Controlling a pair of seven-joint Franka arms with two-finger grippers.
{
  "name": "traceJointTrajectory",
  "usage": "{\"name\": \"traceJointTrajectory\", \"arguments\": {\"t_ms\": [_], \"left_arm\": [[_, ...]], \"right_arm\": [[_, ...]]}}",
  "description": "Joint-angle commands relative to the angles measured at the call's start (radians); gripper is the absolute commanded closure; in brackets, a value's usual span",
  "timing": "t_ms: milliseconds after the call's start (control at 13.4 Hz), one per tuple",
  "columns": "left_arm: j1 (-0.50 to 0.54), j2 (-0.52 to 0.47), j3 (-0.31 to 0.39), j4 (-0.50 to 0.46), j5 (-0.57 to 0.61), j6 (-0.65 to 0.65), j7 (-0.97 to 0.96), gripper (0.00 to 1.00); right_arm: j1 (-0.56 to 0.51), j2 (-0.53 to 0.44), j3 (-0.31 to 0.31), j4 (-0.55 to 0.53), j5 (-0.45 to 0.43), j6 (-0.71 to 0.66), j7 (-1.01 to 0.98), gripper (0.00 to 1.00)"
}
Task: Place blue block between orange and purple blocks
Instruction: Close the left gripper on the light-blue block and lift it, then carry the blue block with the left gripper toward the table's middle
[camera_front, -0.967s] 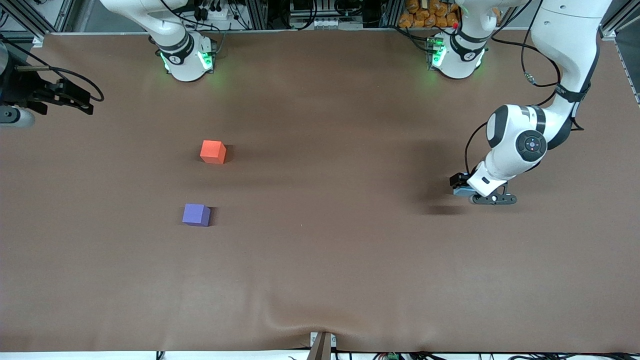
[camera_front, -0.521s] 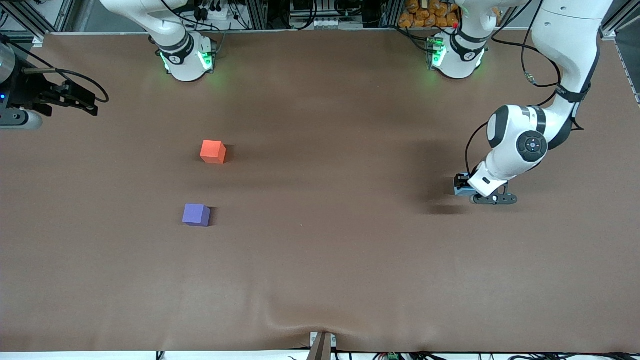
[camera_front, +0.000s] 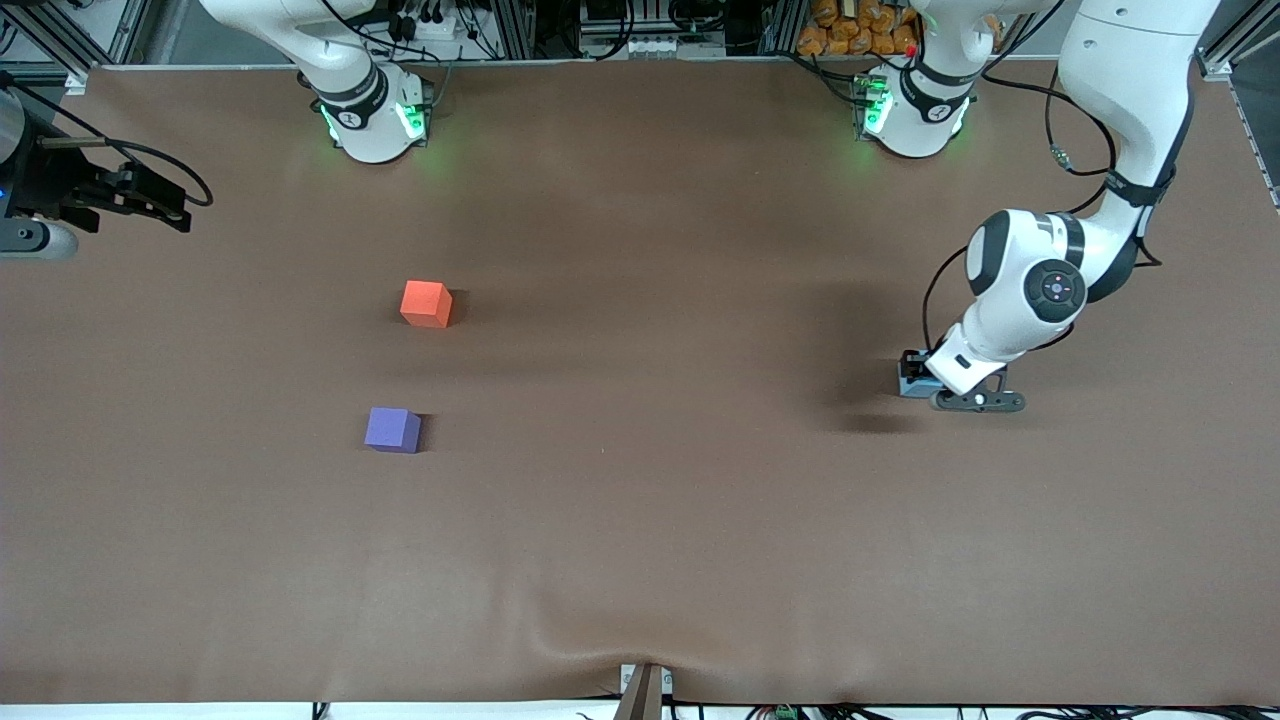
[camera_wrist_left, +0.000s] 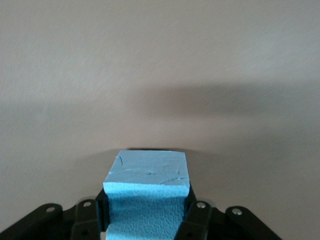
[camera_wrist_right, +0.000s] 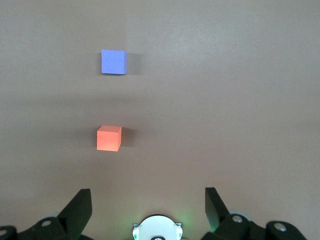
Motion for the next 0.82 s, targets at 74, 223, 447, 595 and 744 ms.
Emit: {"name": "traceJointTrajectory", "arguments": {"t_ms": [74, 223, 447, 595, 744], "left_arm": [[-0.001, -0.024, -0.067, 0.133, 0.004, -0.116, -0.031, 1.0], [-0.016, -0.011, -0.121, 0.24, 0.004, -0.212, -0.135, 1.0], [-0.09, 0.026, -0.129, 0.395, 0.004, -0.374, -0.209, 1.0], [-0.142, 0.051, -0.129, 0.466, 0.003, -0.421, -0.251, 1.0], [-0.185, 0.088, -0.129, 0.538, 0.001, -0.429, -0.287, 1.0]], "right_arm": [[-0.032, 0.0, 0.0, 0.004, -0.025, -0.013, 0.002, 0.0], [-0.052, 0.001, 0.0, 0.004, -0.026, -0.008, 0.003, 0.0], [-0.072, 0.006, 0.0, 0.002, -0.026, -0.004, 0.014, 0.0], [-0.08, 0.009, 0.0, 0.005, -0.026, -0.002, 0.016, 0.0], [-0.096, 0.009, 0.001, 0.004, -0.023, -0.001, 0.017, 0.0]]}}
